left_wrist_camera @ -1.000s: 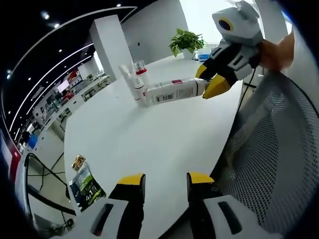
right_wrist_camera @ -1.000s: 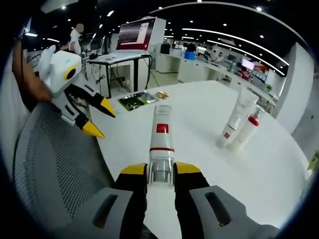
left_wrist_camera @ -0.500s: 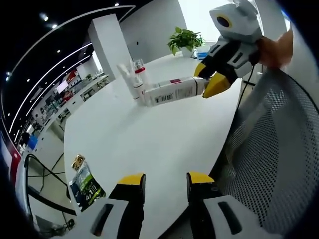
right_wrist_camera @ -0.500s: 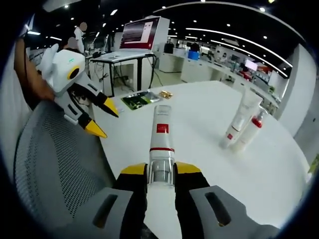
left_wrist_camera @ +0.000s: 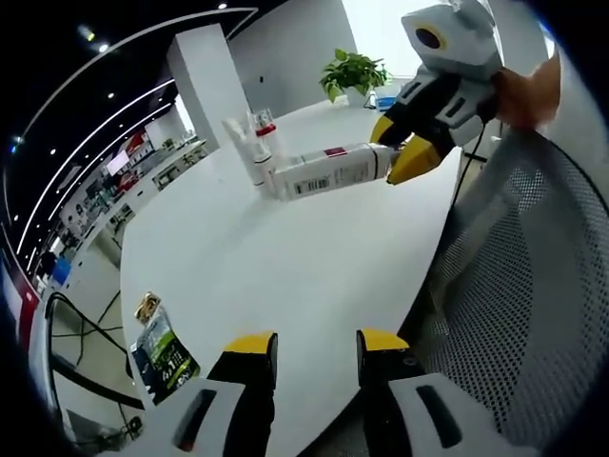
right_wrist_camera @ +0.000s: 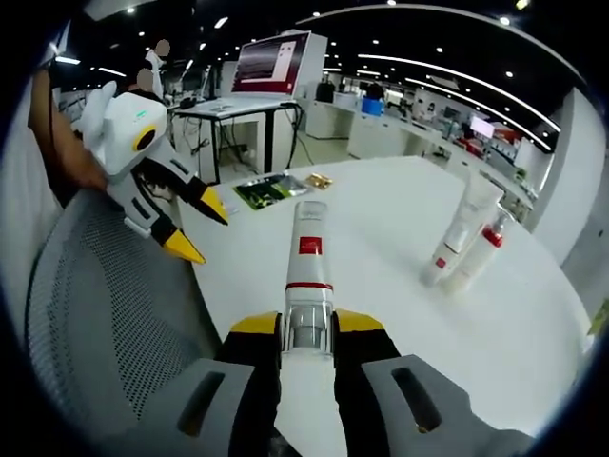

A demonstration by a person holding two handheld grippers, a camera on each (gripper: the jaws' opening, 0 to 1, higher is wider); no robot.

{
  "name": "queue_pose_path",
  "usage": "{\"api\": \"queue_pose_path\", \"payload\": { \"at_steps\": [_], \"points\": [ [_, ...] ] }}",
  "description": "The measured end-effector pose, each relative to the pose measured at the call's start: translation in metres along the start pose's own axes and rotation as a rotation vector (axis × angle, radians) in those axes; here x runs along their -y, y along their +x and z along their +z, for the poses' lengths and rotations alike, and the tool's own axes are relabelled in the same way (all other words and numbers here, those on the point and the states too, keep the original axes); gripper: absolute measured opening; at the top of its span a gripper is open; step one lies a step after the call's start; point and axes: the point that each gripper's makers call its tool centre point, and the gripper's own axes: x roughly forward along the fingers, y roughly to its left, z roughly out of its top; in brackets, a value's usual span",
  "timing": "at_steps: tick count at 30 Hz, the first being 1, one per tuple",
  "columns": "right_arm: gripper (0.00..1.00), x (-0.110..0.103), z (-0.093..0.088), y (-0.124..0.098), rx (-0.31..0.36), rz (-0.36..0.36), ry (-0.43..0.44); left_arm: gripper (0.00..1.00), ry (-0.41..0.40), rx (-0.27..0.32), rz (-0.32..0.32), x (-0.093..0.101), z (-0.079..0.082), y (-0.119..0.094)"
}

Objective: Arrange the skincare products in the storage area until every visible bottle or jar stands upright without overlapping.

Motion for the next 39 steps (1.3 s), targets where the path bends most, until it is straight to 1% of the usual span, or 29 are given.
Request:
{"api": "queue_pose_path", "payload": {
  "at_steps": [10, 13, 14, 16, 19, 20, 21, 22, 23, 24, 26, 27, 29, 31, 32, 33, 34, 35, 36, 38, 39],
  "points": [
    [0.17, 0.000, 0.000, 0.000, 0.000, 0.001, 0.000, 0.34, -0.004, -0.007, -0.001, 0.000, -0.001, 0.001],
    [0.17, 0.000, 0.000, 0.000, 0.002, 0.000, -0.002, 0.34, -0.026, -0.022, -0.002, -0.003, -0.004, 0.002],
    [0.17, 0.000, 0.000, 0.000, 0.002, 0.000, -0.003, 0.35, -0.046, -0.026, -0.005, -0.003, -0.004, 0.002],
    [0.17, 0.000, 0.001, 0.000, 0.005, -0.001, -0.006, 0.36, -0.114, -0.009, -0.010, -0.007, -0.001, 0.001],
    [0.17, 0.000, 0.002, -0.001, 0.007, -0.006, -0.011, 0.37, -0.182, 0.005, -0.019, -0.011, 0.001, 0.001],
    [0.17, 0.001, 0.002, -0.001, 0.008, -0.008, -0.011, 0.37, -0.192, 0.007, -0.029, -0.011, 0.002, 0.001],
    [0.17, 0.001, 0.002, -0.001, 0.008, -0.009, -0.011, 0.37, -0.240, 0.005, -0.059, -0.008, 0.002, 0.002],
    [0.17, 0.001, 0.002, -0.001, 0.008, -0.009, -0.011, 0.37, -0.255, 0.004, -0.069, -0.008, 0.002, 0.002],
    [0.17, 0.001, 0.002, -0.001, 0.010, -0.011, -0.011, 0.37, -0.303, -0.001, -0.110, -0.005, 0.003, 0.003],
    [0.18, 0.002, 0.002, -0.001, 0.013, -0.011, -0.011, 0.37, -0.335, -0.008, -0.131, -0.004, 0.003, 0.004],
    [0.18, 0.001, 0.003, -0.001, 0.012, -0.008, -0.015, 0.37, -0.393, 0.011, -0.197, 0.002, 0.008, 0.007],
    [0.18, 0.001, 0.003, -0.001, 0.013, -0.007, -0.018, 0.36, -0.452, 0.015, -0.232, 0.005, 0.011, 0.008],
    [0.18, 0.000, 0.003, -0.001, 0.013, -0.004, -0.020, 0.36, -0.483, 0.032, -0.252, 0.005, 0.014, 0.009],
    [0.18, 0.000, 0.003, -0.002, 0.014, -0.007, -0.028, 0.36, -0.506, 0.054, -0.243, 0.001, 0.018, 0.010],
    [0.18, 0.000, 0.003, -0.002, 0.014, -0.007, -0.028, 0.36, -0.538, 0.070, -0.255, 0.002, 0.021, 0.010],
    [0.18, 0.000, 0.003, -0.002, 0.013, -0.009, -0.028, 0.36, -0.598, 0.087, -0.274, 0.002, 0.025, 0.009],
    [0.18, 0.001, 0.003, -0.003, 0.013, -0.015, -0.033, 0.36, -0.652, 0.110, -0.280, 0.000, 0.029, 0.009],
    [0.17, 0.002, 0.003, -0.003, 0.015, -0.018, -0.031, 0.36, -0.678, 0.130, -0.290, 0.000, 0.033, 0.009],
    [0.17, 0.002, 0.003, -0.003, 0.014, -0.020, -0.028, 0.36, -0.721, 0.147, -0.317, 0.002, 0.036, 0.008],
    [0.17, 0.002, 0.002, -0.003, 0.010, -0.020, -0.027, 0.36, -0.785, 0.156, -0.365, 0.007, 0.040, 0.007],
    [0.17, 0.002, 0.002, -0.003, 0.010, -0.018, -0.027, 0.36, -0.786, 0.154, -0.370, 0.008, 0.039, 0.006]
  ]
}}
